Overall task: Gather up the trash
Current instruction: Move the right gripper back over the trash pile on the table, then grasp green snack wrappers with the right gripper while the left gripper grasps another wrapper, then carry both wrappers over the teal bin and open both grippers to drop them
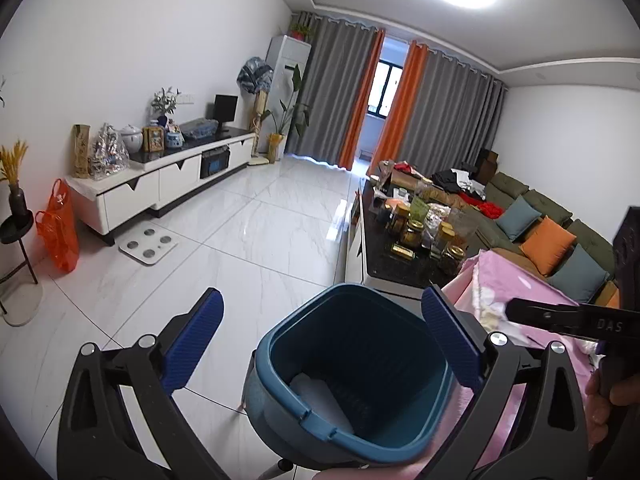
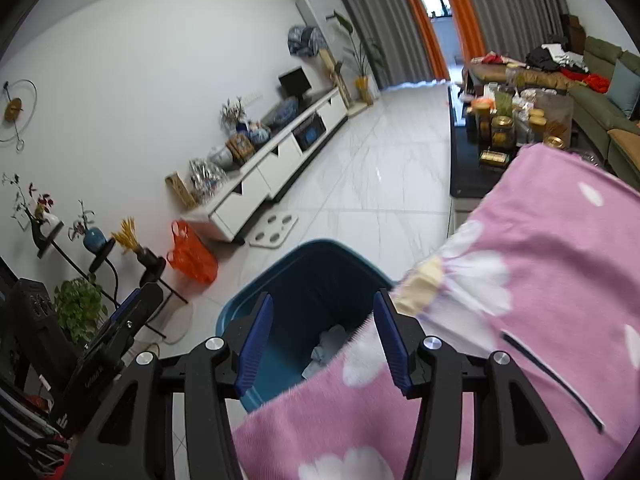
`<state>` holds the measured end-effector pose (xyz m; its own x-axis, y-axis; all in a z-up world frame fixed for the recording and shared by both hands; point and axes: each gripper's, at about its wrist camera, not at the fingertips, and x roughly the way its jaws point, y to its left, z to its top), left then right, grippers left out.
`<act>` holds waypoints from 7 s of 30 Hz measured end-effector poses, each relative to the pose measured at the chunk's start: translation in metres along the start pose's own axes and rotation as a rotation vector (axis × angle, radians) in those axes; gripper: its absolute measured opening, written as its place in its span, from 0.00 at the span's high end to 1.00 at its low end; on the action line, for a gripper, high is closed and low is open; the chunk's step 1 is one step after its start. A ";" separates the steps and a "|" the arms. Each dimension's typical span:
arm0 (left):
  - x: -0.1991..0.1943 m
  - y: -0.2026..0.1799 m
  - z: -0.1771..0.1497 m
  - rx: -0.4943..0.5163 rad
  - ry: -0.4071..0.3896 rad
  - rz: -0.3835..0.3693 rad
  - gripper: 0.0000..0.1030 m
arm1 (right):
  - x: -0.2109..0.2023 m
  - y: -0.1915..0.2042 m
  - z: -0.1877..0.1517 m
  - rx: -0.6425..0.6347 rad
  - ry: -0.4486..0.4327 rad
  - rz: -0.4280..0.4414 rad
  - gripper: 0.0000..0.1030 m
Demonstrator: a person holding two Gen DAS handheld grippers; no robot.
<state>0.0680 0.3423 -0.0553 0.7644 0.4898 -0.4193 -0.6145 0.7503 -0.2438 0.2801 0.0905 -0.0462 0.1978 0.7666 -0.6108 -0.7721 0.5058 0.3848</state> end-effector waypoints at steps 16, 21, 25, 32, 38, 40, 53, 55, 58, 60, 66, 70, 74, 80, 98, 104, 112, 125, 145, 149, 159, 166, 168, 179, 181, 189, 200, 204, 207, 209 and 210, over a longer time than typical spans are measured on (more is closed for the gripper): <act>-0.162 -0.095 -0.011 0.119 -0.153 -0.210 0.05 | -0.171 -0.018 -0.073 -0.070 -0.314 -0.213 0.27; -0.190 -0.136 -0.029 0.151 -0.158 -0.286 0.05 | -0.213 -0.018 -0.104 -0.081 -0.401 -0.289 0.21; -0.198 -0.157 -0.029 0.173 -0.145 -0.358 0.05 | -0.236 -0.017 -0.132 -0.095 -0.449 -0.370 0.13; -0.214 -0.202 -0.058 0.294 -0.110 -0.486 0.05 | -0.278 -0.026 -0.187 -0.102 -0.515 -0.572 0.07; -0.224 -0.229 -0.083 0.358 -0.088 -0.581 0.05 | -0.307 -0.032 -0.219 -0.051 -0.535 -0.677 0.07; -0.227 -0.237 -0.090 0.368 -0.074 -0.613 0.05 | -0.314 -0.034 -0.227 -0.040 -0.537 -0.702 0.07; -0.212 -0.277 -0.135 0.479 0.019 -0.728 0.05 | -0.324 -0.051 -0.265 0.037 -0.490 -0.828 0.07; -0.207 -0.283 -0.141 0.496 0.037 -0.734 0.05 | -0.322 -0.057 -0.265 0.050 -0.476 -0.823 0.07; -0.194 -0.292 -0.146 0.501 0.073 -0.738 0.05 | -0.315 -0.069 -0.263 0.060 -0.445 -0.824 0.07; -0.185 -0.298 -0.149 0.503 0.092 -0.737 0.05 | -0.311 -0.077 -0.262 0.069 -0.427 -0.823 0.07; -0.159 -0.322 -0.163 0.530 0.152 -0.748 0.05 | -0.300 -0.099 -0.256 0.095 -0.377 -0.816 0.10; -0.146 -0.338 -0.173 0.561 0.180 -0.758 0.05 | -0.294 -0.115 -0.253 0.113 -0.341 -0.807 0.16; -0.132 -0.352 -0.183 0.573 0.236 -0.772 0.15 | -0.286 -0.126 -0.250 0.118 -0.307 -0.787 0.23; -0.115 -0.368 -0.195 0.585 0.313 -0.810 0.31 | -0.277 -0.132 -0.247 0.113 -0.271 -0.760 0.33; -0.102 -0.383 -0.215 0.606 0.395 -0.901 0.67 | -0.265 -0.127 -0.242 0.093 -0.215 -0.730 0.78; -0.113 -0.370 -0.205 0.566 0.350 -0.920 0.69 | -0.274 -0.123 -0.243 0.093 -0.233 -0.750 0.82; -0.124 -0.334 -0.169 0.484 0.255 -0.865 0.69 | -0.291 -0.102 -0.233 0.050 -0.290 -0.790 0.82; -0.128 -0.228 -0.087 0.352 0.046 -0.622 0.68 | -0.258 -0.050 -0.167 -0.144 -0.352 -0.601 0.82; -0.128 -0.076 -0.005 0.226 -0.091 -0.310 0.68 | -0.133 0.038 -0.069 -0.350 -0.265 -0.223 0.82; -0.122 -0.051 0.004 0.209 -0.080 -0.271 0.68 | -0.101 0.048 -0.051 -0.368 -0.222 -0.172 0.82; -0.073 -0.028 0.002 0.192 0.024 -0.200 0.68 | -0.028 0.062 -0.019 -0.380 -0.096 -0.111 0.82; -0.011 -0.028 -0.018 0.182 0.134 -0.162 0.68 | 0.016 0.062 -0.006 -0.369 -0.004 -0.105 0.82; 0.002 -0.029 -0.025 0.183 0.167 -0.152 0.68 | 0.031 0.061 -0.003 -0.364 0.029 -0.106 0.82; 0.078 -0.029 -0.051 0.188 0.271 -0.136 0.68 | 0.077 0.054 0.004 -0.343 0.149 -0.115 0.82; 0.089 -0.031 -0.055 0.199 0.284 -0.134 0.68 | 0.085 0.053 0.004 -0.342 0.174 -0.118 0.82; 0.120 -0.038 -0.069 0.221 0.332 -0.118 0.67 | 0.106 0.054 0.001 -0.341 0.237 -0.126 0.81; 0.130 -0.046 -0.074 0.239 0.338 -0.096 0.53 | 0.110 0.046 0.006 -0.315 0.233 -0.152 0.66; 0.121 -0.042 -0.072 0.242 0.317 -0.086 0.42 | 0.107 0.047 0.007 -0.307 0.216 -0.150 0.61; 0.115 -0.039 -0.068 0.240 0.298 -0.078 0.38 | 0.102 0.048 0.010 -0.308 0.197 -0.150 0.60; 0.109 -0.037 -0.064 0.240 0.279 -0.063 0.31 | 0.097 0.048 0.011 -0.311 0.187 -0.154 0.59; 0.106 -0.036 -0.062 0.238 0.272 -0.058 0.30 | 0.095 0.049 0.012 -0.315 0.182 -0.154 0.59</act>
<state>0.1594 0.3394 -0.1453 0.6972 0.3316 -0.6355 -0.4844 0.8715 -0.0767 0.2683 0.1930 -0.0772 0.2371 0.5943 -0.7685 -0.8948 0.4416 0.0654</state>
